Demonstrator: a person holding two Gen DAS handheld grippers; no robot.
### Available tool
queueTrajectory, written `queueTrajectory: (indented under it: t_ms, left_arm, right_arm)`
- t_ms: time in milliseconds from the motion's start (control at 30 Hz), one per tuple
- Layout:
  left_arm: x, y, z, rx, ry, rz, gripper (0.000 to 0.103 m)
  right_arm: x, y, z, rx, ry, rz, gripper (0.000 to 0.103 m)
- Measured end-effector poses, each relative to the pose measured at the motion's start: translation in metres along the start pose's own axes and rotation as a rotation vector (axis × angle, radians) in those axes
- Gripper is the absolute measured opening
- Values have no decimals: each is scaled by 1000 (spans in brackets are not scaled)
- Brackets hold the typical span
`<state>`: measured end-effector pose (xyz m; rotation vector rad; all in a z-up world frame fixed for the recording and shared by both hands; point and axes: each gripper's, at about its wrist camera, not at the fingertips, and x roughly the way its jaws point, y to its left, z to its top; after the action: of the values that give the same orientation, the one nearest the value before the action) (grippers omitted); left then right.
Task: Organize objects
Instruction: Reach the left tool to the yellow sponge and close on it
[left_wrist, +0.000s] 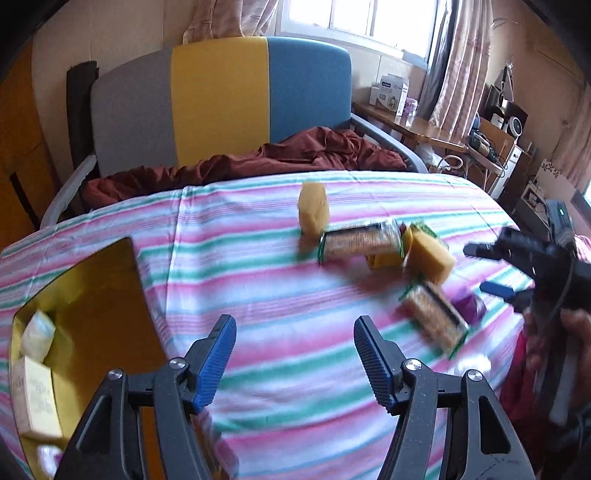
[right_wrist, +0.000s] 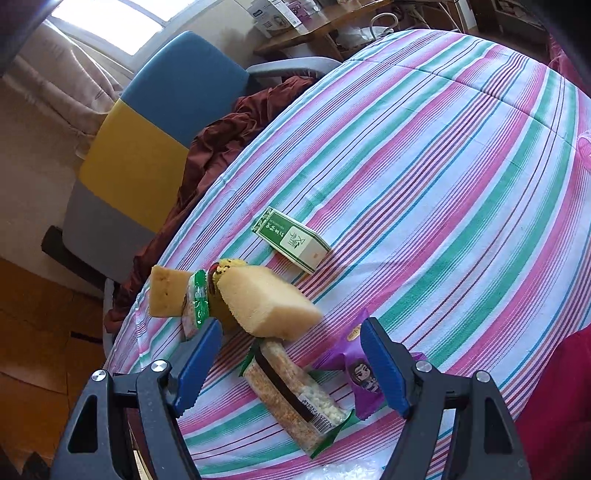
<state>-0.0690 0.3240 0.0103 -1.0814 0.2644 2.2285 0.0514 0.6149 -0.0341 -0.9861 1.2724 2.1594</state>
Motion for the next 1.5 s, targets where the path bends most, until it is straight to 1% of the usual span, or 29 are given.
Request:
queueTrajectory:
  t_ms: [133, 300, 367, 433, 500, 567, 633, 733, 800, 833, 867, 900, 933, 1000, 1067, 1167, 1300, 1367, 1500]
  left_arm:
    - [28, -3, 32, 7, -5, 1, 67]
    - [71, -10, 66, 43, 15, -4, 67]
    - [90, -14, 80, 65, 26, -5, 68]
    - [109, -16, 92, 70, 32, -7, 73]
    - [127, -15, 103, 67, 41, -11, 73]
    - [143, -15, 111, 71, 52, -8, 73]
    - [160, -16, 117, 89, 62, 21, 74]
    - [182, -14, 122, 96, 87, 22, 74]
    - [193, -16, 125, 99, 102, 9, 74]
    - [199, -16, 126, 101, 115, 6, 71]
    - [203, -17, 126, 100, 122, 2, 63]
    - [205, -17, 125, 90, 131, -24, 35]
    - [203, -15, 124, 66, 137, -73, 32]
    - [192, -14, 118, 54, 113, -35, 31]
    - [176, -11, 110, 32, 107, -49, 31]
    - [147, -7, 92, 20, 92, -31, 31]
    - [97, -5, 61, -1, 79, -44, 31]
    - [73, -5, 43, -10, 69, -67, 31]
    - [31, -6, 7, -14, 48, -95, 31]
  right_arm:
    - [1, 0, 1, 3, 7, 28, 79]
    - [5, 1, 1, 3, 33, 53, 79]
    - [7, 3, 0, -10, 48, 62, 79]
    - [10, 6, -1, -22, 63, 72, 79]
    - [12, 9, -3, -34, 78, 79, 79]
    - [15, 11, -4, -44, 92, 89, 79]
    - [16, 12, -5, -50, 102, 95, 79]
    - [19, 12, -6, -51, 118, 106, 79]
    - [20, 12, -6, -50, 124, 109, 79]
    - [20, 12, -6, -51, 125, 108, 79]
    - [21, 11, -6, -51, 125, 105, 79]
    - [21, 11, -6, -50, 125, 103, 79]
    - [21, 11, -6, -49, 125, 101, 79]
    - [22, 10, -6, -47, 128, 99, 79]
    - [22, 10, -6, -50, 129, 93, 79]
    - [23, 12, -7, -62, 132, 84, 79]
    - [23, 15, -8, -85, 133, 65, 79]
    - [25, 18, -10, -104, 142, 58, 79]
    - [24, 29, -17, -186, 144, 28, 79]
